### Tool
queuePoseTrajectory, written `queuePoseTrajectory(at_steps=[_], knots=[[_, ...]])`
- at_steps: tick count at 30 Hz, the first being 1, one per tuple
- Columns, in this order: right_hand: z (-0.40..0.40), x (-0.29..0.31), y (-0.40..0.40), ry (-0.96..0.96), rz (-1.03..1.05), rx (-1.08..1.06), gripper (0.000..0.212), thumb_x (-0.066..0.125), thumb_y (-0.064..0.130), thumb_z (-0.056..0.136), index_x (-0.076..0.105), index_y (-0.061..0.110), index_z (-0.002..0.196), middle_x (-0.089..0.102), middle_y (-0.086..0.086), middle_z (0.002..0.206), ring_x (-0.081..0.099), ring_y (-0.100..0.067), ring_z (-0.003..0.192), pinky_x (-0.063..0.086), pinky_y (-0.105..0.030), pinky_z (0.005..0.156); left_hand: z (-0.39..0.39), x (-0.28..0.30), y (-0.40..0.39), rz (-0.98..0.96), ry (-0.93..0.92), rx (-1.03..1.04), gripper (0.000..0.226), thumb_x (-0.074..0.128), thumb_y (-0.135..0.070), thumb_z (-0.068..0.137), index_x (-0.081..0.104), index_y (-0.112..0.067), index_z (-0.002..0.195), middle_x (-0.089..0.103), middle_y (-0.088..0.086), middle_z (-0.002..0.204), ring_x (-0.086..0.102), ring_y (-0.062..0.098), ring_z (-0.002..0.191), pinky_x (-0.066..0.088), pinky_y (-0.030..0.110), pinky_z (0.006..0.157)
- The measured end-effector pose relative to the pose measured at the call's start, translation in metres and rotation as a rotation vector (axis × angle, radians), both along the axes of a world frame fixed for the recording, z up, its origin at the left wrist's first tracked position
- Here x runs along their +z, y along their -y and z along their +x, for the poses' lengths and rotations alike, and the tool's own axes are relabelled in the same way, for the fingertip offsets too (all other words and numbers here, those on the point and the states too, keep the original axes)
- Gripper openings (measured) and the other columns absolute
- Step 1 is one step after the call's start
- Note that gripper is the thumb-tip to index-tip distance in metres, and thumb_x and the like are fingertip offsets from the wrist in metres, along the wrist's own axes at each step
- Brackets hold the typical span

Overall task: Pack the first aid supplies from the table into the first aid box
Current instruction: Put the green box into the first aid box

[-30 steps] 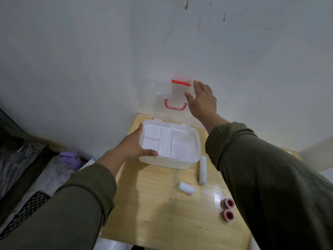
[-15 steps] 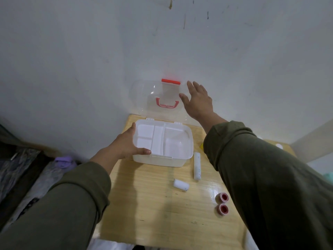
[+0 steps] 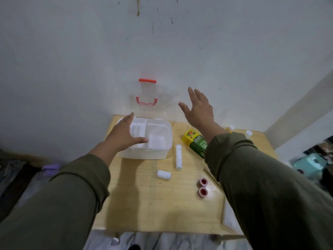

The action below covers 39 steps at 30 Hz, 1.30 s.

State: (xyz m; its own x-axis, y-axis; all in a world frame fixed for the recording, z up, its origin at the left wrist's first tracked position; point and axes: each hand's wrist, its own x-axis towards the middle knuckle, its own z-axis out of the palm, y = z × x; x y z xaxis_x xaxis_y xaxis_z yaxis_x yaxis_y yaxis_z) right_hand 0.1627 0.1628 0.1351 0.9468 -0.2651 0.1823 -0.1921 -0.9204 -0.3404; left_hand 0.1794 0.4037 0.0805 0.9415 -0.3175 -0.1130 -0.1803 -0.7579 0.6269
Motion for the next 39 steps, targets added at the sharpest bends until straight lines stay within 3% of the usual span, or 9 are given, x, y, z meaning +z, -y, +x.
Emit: queuePoseTrajectory(at_steps=[7,13,18,21,30,39], knots=[[-0.085,-0.022,0.039,-0.093,-0.035,-0.043,0.070,0.043,0.051,0.093,0.012,0.024,0.149,0.017,-0.003,0.158,0.012,-0.021,0.146,0.023,-0.046,0.114,-0.048,0.003,0.074,-0.037,0.028,-0.133,0.110,0.080,-0.045,0.067,0.012,-0.021,0.151,0.018,0.001,0.158,0.020,0.021,0.145,0.022,0.034,0.114],[-0.123,-0.058,0.074,-0.155,-0.006,-0.089,0.074,0.051,0.049,0.089,0.015,0.023,0.149,0.022,-0.005,0.156,0.017,-0.022,0.145,0.024,-0.048,0.115,-0.088,-0.031,0.136,0.089,-0.033,-0.304,0.112,0.079,-0.046,0.068,0.009,-0.020,0.151,0.018,0.003,0.158,0.021,0.022,0.145,0.024,0.035,0.116],[-0.123,-0.086,0.091,-0.209,0.036,-0.094,0.077,0.057,0.047,0.087,0.017,0.023,0.148,0.022,-0.006,0.156,0.018,-0.023,0.144,0.028,-0.046,0.113,-0.092,-0.065,0.163,0.239,-0.140,-0.399,0.099,0.070,-0.038,0.080,0.004,-0.019,0.151,0.011,0.005,0.160,0.019,0.023,0.145,0.024,0.034,0.113],[-0.117,-0.099,0.098,-0.241,0.052,-0.089,0.078,0.058,0.047,0.086,0.016,0.024,0.148,0.025,-0.004,0.155,0.022,-0.023,0.142,0.030,-0.044,0.109,-0.083,-0.078,0.174,0.370,-0.103,-0.453,0.096,0.069,-0.033,0.082,0.005,-0.016,0.151,0.011,0.007,0.159,0.015,0.025,0.146,0.025,0.036,0.113],[-0.092,-0.137,0.108,-0.292,0.130,-0.038,0.085,0.064,0.047,0.082,0.018,0.019,0.148,0.028,-0.007,0.153,0.026,-0.025,0.140,0.031,-0.044,0.109,-0.065,-0.097,0.191,0.679,0.050,-0.557,0.095,0.068,-0.045,0.078,0.014,-0.013,0.149,0.014,0.003,0.159,0.000,0.022,0.148,0.011,0.048,0.117],[-0.068,-0.153,0.117,-0.270,0.035,0.059,0.079,0.061,0.044,0.085,0.022,0.011,0.146,0.040,-0.014,0.141,0.038,-0.032,0.126,0.036,-0.043,0.099,-0.066,-0.101,0.193,0.729,0.000,-0.513,0.094,0.065,-0.044,0.080,0.010,-0.017,0.150,0.004,-0.003,0.160,-0.007,0.018,0.148,0.008,0.050,0.117]])
